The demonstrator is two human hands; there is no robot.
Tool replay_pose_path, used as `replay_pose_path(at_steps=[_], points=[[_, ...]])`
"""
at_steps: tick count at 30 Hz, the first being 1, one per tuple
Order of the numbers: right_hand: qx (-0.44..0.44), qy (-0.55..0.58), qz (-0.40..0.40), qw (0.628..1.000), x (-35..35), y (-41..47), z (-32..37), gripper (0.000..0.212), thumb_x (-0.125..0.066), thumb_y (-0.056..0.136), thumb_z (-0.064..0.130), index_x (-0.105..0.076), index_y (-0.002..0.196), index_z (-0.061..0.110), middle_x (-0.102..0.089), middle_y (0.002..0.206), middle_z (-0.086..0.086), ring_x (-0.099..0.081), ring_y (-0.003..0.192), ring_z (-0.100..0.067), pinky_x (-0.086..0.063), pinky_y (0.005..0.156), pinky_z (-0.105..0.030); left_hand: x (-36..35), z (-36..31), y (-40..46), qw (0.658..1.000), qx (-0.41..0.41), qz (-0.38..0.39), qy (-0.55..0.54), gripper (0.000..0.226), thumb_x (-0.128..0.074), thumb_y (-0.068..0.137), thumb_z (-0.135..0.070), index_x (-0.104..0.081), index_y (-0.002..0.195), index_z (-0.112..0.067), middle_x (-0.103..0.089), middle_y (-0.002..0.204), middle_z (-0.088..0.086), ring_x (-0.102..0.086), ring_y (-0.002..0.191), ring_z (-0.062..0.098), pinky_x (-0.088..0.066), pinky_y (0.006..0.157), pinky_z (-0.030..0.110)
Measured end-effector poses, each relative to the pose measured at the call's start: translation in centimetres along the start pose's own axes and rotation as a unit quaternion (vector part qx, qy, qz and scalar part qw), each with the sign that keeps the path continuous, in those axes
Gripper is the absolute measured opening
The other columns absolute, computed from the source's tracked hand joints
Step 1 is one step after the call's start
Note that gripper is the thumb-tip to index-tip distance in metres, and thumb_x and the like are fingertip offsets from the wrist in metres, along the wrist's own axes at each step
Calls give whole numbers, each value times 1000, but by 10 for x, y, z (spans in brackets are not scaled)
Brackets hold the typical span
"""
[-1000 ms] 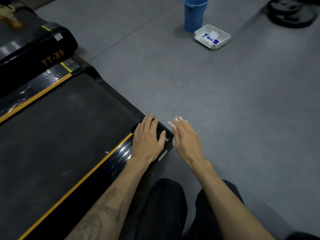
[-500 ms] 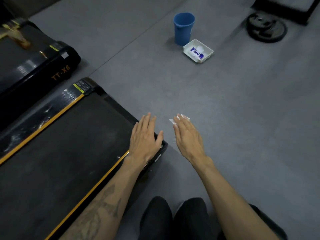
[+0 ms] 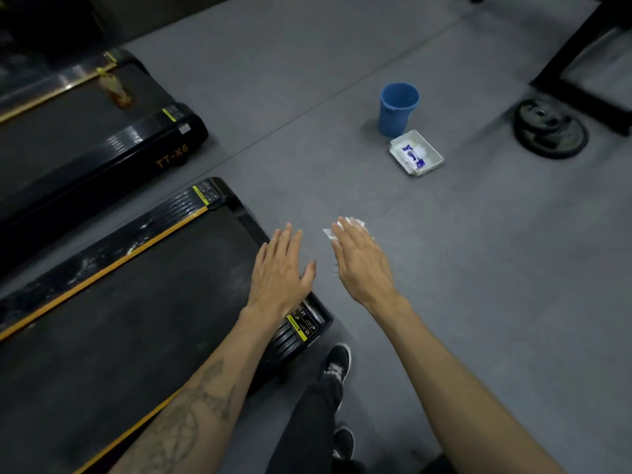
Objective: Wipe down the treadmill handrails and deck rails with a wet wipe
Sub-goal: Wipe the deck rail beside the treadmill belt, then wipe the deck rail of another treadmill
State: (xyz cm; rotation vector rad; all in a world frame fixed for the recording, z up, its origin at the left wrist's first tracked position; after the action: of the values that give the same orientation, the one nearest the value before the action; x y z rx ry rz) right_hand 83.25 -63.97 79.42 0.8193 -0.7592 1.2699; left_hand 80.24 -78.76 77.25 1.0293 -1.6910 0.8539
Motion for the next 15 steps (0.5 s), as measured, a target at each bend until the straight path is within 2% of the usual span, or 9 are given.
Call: replay_pose_path(at_steps=[6, 11, 13, 14, 15], points=[[60, -21, 21, 998, 1, 93, 7, 43, -40, 111, 19, -51, 145, -4, -49, 152, -21, -40, 147, -33, -24, 126, -46, 22, 28, 71, 998, 52, -13, -11, 71, -37, 106, -50, -16, 164, -16, -7, 173, 5, -5, 159, 22, -10, 129, 43], [98, -47, 66, 992, -8, 160, 13, 48, -28, 112, 24, -45, 150, -1, -42, 158, -18, -34, 151, -31, -24, 125, -46, 48, 51, 128, 996, 85, -27, -13, 72, -35, 105, -51, -13, 165, -16, -5, 173, 6, -3, 159, 22, -8, 130, 44], [125, -67, 99, 985, -17, 185, 17, 59, -12, 111, 30, -40, 154, 1, -36, 162, -16, -27, 155, -29, -19, 127, -43, 55, 63, 150, 995, 97, -31, -8, 72, -35, 105, -52, -13, 165, -16, -5, 173, 6, -3, 159, 22, -8, 130, 44], [136, -72, 105, 982, -20, 196, 18, 61, -10, 110, 31, -40, 154, 1, -36, 162, -16, -26, 155, -29, -17, 128, -42, 58, 69, 159, 994, 103, -30, -4, 72, -35, 105, -52, -14, 164, -16, -6, 173, 6, -3, 159, 22, -9, 129, 45], [145, -68, 96, 982, -20, 207, 20, 56, -17, 111, 26, -43, 152, -1, -40, 159, -19, -30, 153, -31, -19, 128, -42, 61, 73, 167, 994, 108, -30, 0, 72, -34, 105, -52, -15, 164, -16, -7, 173, 6, -4, 159, 23, -10, 129, 45]])
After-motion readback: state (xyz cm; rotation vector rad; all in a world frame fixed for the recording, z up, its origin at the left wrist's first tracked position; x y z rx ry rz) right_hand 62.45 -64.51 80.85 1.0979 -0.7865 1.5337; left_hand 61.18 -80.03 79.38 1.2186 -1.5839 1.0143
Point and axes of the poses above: each hand's wrist, its own y-axis towards the middle knuckle, its own x-axis out of the back of the hand, z = x × y, the point moved 9 cm from there along y, towards the middle knuckle
